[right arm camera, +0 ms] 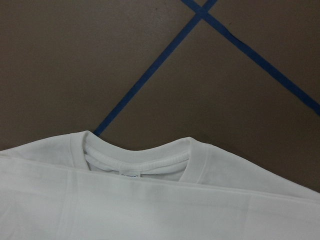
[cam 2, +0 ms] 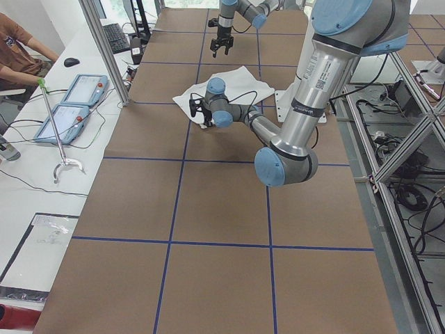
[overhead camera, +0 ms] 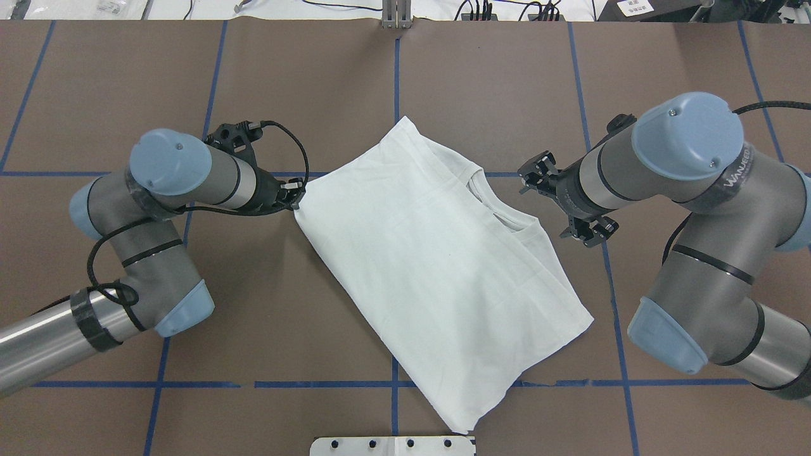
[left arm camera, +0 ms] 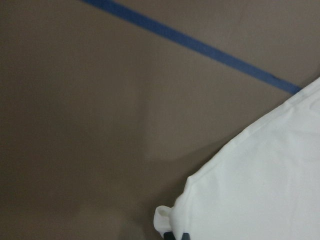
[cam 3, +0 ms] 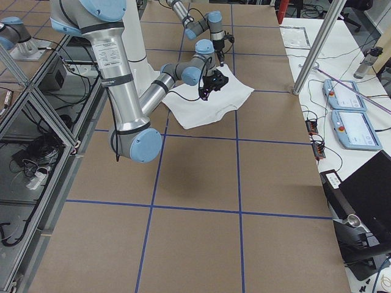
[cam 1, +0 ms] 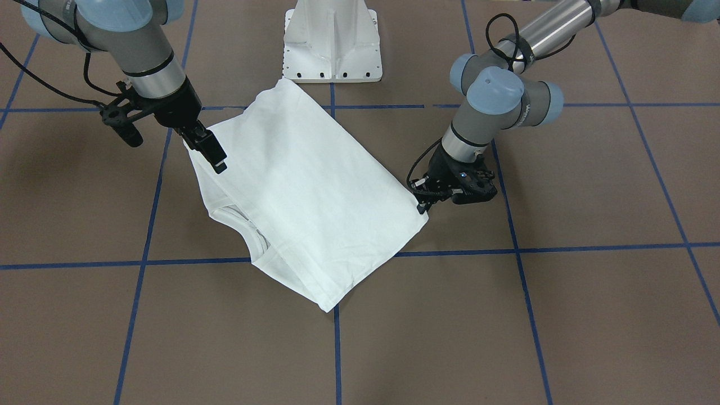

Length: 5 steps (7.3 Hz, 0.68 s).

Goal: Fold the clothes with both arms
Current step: 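Rotate the shirt upright with the left gripper while the right gripper holds the collar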

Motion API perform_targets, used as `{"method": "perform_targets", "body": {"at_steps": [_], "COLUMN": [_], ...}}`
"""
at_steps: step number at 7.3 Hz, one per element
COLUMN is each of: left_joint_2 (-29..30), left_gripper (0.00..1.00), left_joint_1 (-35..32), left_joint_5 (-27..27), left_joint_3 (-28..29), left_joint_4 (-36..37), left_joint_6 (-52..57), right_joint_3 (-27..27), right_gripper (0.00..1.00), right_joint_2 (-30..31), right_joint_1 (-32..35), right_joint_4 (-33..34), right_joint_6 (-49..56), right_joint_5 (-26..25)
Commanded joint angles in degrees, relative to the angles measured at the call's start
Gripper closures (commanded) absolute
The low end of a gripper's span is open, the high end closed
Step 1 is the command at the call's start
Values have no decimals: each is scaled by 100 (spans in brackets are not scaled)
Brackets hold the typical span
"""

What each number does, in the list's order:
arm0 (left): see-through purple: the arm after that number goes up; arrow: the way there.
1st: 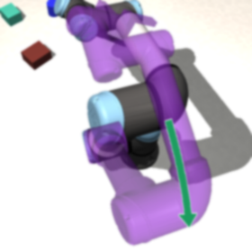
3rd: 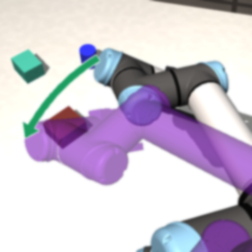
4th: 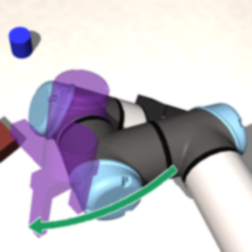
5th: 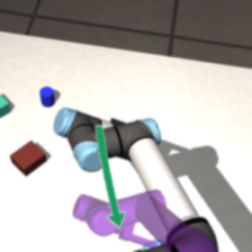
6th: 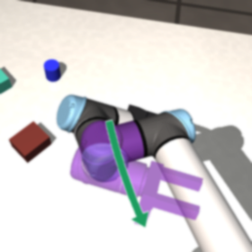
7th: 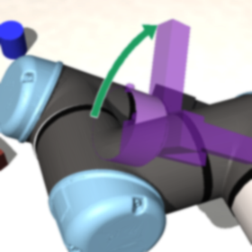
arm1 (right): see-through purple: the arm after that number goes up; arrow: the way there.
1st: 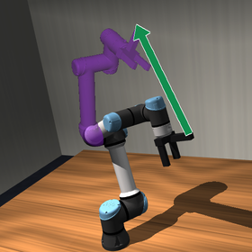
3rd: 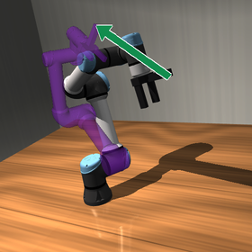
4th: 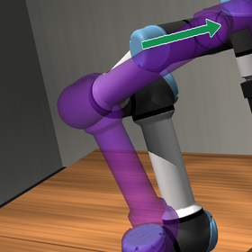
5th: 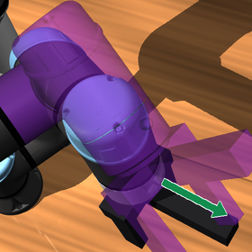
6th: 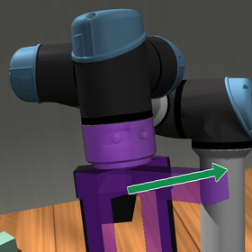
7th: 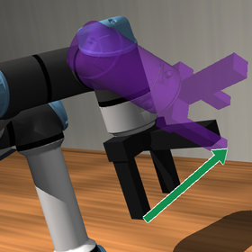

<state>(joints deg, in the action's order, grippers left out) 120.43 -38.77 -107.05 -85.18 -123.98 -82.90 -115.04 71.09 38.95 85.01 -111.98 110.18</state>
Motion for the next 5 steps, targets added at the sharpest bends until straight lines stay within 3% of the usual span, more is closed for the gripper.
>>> {"method": "perform_targets", "body": {"at_steps": [1,3,5], "left_joint_2": [1205,1945,2351], "left_gripper": [100,100,100], "left_joint_1": [-629,-842,-851], "left_joint_5": [35,44,52], "left_joint_3": [1637,2827,3504], "left_joint_4": [-553,-1109,-1278], "left_joint_6": [142,292,458], "right_joint_3": [26,17,35], "right_gripper": [0,0,0], "right_joint_2": [-7,-94,-148], "right_joint_1": [-46,-256,-650], "right_joint_4": [-2,-2,-2], "right_joint_6": [45,28,-8], "right_joint_5": [3,-66,-696]}}
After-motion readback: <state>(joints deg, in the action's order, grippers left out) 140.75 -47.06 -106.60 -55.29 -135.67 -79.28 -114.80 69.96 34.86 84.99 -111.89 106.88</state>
